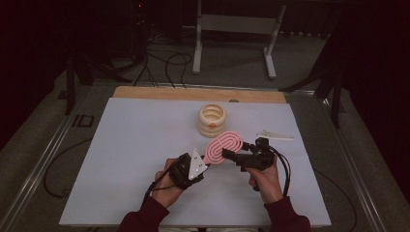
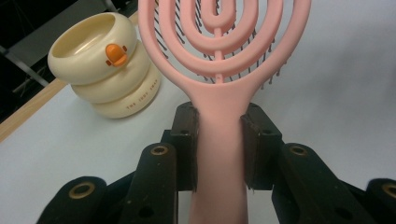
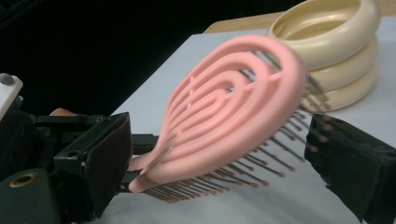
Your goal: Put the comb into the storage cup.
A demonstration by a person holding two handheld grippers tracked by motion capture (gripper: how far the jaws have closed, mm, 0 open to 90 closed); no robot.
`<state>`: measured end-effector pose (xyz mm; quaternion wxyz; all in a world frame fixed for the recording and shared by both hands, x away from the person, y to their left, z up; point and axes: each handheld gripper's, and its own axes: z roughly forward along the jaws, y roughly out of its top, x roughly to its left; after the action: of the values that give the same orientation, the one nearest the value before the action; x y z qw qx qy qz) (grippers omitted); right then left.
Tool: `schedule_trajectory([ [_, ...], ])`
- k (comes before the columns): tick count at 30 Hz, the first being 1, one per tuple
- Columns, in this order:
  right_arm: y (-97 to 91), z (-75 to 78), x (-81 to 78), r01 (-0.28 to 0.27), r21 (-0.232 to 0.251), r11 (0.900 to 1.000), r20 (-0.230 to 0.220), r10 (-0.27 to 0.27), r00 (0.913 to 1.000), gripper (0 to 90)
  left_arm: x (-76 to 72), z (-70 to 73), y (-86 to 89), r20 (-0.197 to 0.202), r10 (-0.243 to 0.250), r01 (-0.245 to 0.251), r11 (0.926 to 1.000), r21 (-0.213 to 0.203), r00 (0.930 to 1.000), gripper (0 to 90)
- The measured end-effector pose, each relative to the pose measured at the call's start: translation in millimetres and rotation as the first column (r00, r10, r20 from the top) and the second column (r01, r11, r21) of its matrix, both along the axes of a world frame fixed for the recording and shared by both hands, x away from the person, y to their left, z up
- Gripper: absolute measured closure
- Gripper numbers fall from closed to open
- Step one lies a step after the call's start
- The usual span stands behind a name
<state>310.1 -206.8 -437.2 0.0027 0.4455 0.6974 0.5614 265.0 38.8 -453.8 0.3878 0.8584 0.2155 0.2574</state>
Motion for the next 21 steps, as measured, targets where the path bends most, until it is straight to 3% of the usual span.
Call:
schedule_trajectory([
  [6, 1.7, 0.5, 0.5, 0.0, 0.02, 0.9998, -0.018, 0.0, 0.9998, 14.8, -1.5, -1.4, -2.7, 0.008, -0.002, 0.002, 1.0, -0.006, 1.0, 69.8],
  [15, 1.4, 1.5, 1.6, -0.001, 0.035, 0.9994, -0.046, 0.003, 0.9989, 37.0, -2.7, -3.1, -3.4, 0.01, -0.008, 0.008, 0.9999, -0.014, 0.9999, 69.9],
  [21, 1.8, 1.4, 2.1, -0.006, 0.055, 0.9984, -0.072, 0.01, 0.9974, 43.2, -3.4, -6.1, -3.7, 0.013, -0.005, 0.005, 1.0, -0.009, 0.9999, 69.9],
])
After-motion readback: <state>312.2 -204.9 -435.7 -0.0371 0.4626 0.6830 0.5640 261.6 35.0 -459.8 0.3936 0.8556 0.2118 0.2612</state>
